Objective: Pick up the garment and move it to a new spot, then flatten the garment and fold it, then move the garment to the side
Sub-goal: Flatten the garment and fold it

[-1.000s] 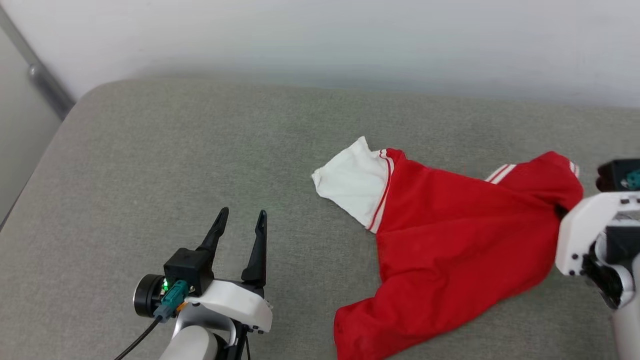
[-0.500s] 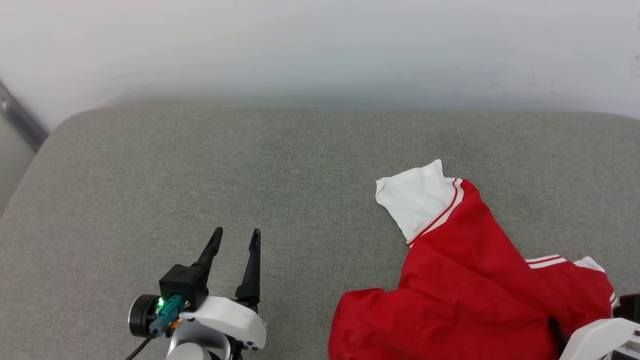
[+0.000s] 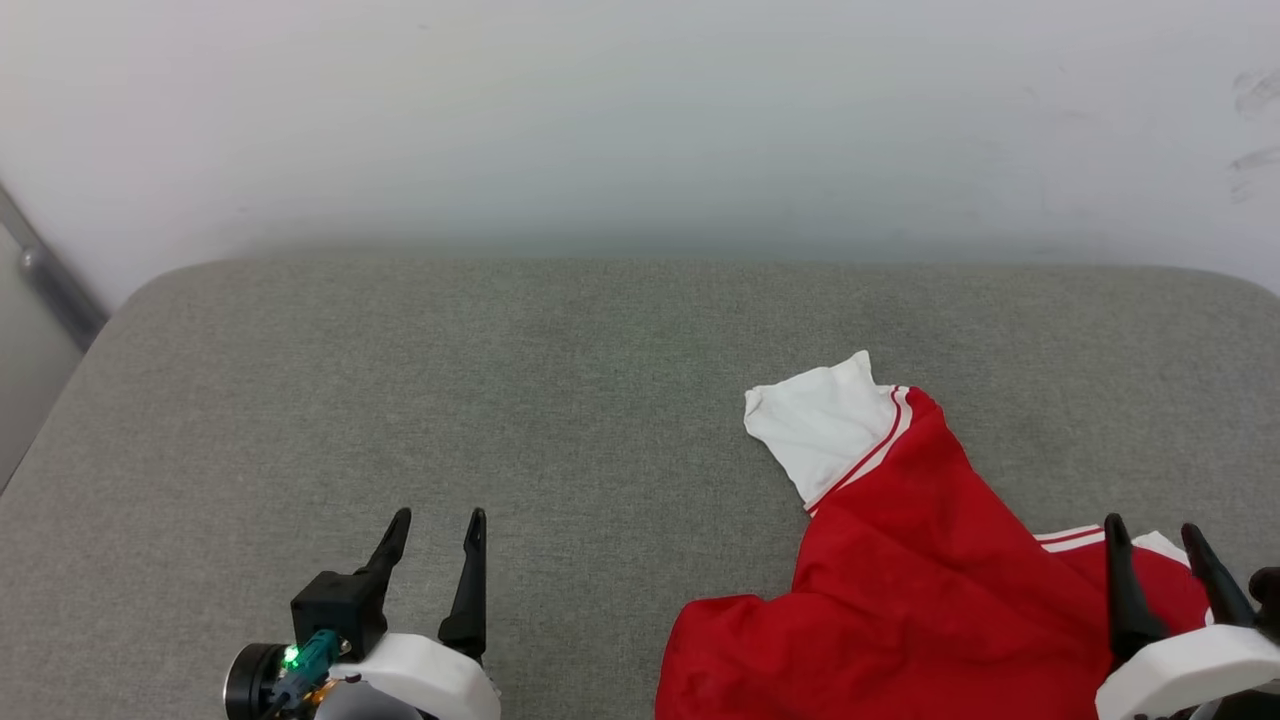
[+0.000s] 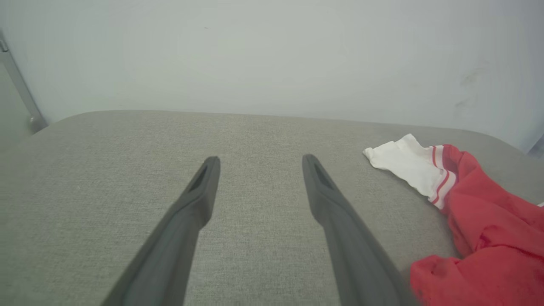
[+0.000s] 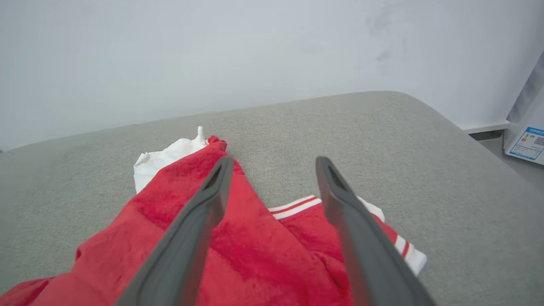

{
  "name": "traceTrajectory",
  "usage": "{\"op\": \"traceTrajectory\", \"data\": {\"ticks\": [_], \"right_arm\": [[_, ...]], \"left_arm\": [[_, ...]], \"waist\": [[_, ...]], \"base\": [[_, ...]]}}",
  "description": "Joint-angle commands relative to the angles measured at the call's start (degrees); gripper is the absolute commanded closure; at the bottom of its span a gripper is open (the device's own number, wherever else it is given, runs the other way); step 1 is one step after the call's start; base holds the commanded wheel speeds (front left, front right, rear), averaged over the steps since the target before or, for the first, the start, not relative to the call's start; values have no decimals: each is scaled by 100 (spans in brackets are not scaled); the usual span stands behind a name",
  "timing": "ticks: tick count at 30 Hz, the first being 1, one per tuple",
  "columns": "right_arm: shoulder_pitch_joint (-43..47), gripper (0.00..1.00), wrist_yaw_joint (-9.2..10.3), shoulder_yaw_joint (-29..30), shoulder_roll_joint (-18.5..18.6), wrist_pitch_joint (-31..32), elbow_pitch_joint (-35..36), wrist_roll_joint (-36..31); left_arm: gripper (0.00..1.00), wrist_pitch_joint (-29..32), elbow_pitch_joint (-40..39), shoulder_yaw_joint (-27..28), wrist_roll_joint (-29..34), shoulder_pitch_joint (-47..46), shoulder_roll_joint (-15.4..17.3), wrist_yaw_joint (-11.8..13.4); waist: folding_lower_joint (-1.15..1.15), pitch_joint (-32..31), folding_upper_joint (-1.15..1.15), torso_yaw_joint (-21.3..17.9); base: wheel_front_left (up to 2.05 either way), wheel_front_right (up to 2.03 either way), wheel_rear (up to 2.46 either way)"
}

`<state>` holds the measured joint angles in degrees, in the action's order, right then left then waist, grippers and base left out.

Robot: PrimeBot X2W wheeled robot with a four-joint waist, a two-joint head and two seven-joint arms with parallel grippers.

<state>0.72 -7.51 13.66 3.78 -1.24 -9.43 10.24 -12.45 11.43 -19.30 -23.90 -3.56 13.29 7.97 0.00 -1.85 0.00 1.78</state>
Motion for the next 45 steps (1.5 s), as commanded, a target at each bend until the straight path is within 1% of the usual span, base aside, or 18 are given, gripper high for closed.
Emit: {"op": "traceTrajectory", "data": {"ticks": [1,6,13,19,24,27,30,34,36,40,45], "right_arm": [[118,0,4,-30,-22,-34,59,-52],[488,0,4,-399,-66,-140,618,-160],[840,0,4,-768,-93,-32,1209,-181],[822,0,4,-936,-96,46,1433,-83],[653,0,4,-1021,-97,98,1539,-43],[503,0,4,-1066,-97,103,1641,-23],[312,0,4,-1100,-97,73,1677,-37],[6,0,4,-1209,-97,-2,1658,-9],[-118,0,4,-1270,-96,-58,1633,5],[-304,0,4,-1323,-98,-160,1589,43],[-460,0,4,-1412,-98,-281,1492,148]], "left_arm": [[0,8,-18,14,-4,59,29,12],[0,101,-28,1,-16,145,104,62],[0,190,-2,29,-51,175,175,116],[0,273,12,-27,-95,-162,158,-5],[0,595,138,-209,-139,-816,96,-270],[0,870,205,-347,-108,-1482,30,-467],[0,1193,377,-510,-105,-2221,-62,-726],[0,1751,727,-726,-125,-3245,-140,-1114],[0,2040,916,-842,-151,-3713,-178,-1265],[0,2654,1390,-1062,-257,-4527,-253,-1435],[0,3410,2159,-1370,-495,-5297,-345,-1527]], "waist": [[0,-23,0,-4],[0,-116,0,-32],[0,-175,0,-152],[0,-92,0,-286],[0,156,0,-391],[0,494,0,-468],[0,870,0,-565],[0,1364,0,-767],[0,1578,0,-866],[0,1927,0,-1043],[0,2299,0,-1238]], "base": [[0,0,0],[0,0,0],[0,0,0],[0,0,0],[0,0,0],[0,0,0],[0,0,0],[0,0,0],[0,0,0],[0,0,0],[0,0,0]]}}
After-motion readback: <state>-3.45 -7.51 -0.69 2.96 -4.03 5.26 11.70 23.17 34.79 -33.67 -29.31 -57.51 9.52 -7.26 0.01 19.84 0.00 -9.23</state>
